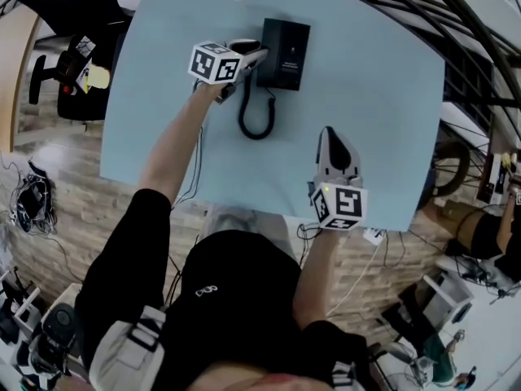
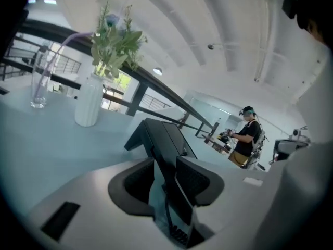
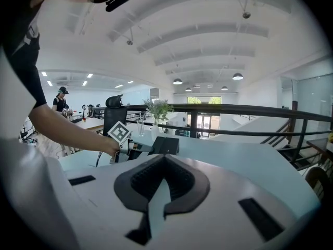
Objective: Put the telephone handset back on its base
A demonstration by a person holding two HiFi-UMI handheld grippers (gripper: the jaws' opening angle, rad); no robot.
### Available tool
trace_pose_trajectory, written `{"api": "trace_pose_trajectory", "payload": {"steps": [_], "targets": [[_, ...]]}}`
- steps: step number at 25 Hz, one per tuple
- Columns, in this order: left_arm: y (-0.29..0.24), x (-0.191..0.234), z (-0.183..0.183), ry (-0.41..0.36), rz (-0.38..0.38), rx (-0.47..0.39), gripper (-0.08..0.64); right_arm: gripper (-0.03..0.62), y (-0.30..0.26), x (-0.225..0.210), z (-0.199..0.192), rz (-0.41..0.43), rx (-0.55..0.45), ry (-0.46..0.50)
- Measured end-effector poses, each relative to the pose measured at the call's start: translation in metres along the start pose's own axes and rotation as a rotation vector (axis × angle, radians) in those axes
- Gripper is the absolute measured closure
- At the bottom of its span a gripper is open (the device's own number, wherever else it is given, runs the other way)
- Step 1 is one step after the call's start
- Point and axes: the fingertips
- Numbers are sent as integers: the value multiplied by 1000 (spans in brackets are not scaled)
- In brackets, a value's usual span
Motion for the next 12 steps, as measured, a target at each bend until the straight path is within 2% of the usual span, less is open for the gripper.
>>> {"api": "trace_pose_trajectory", "payload": {"steps": [7, 9, 12], "targets": [[43, -24, 30, -19, 89, -169, 440, 598, 4, 16, 2, 43, -9, 8], [59, -42, 51, -63, 109, -252, 486, 598, 4, 21, 8, 63, -25, 14], [89, -77, 84, -181, 170, -360, 540, 598, 2, 27, 25, 85, -70, 11]]}}
Point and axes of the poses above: the fingertips, and each gripper's own axes: y backward along the fingers, x to its left, z out of its top, and after that the axes turned 5 degrees about -z, right-handed
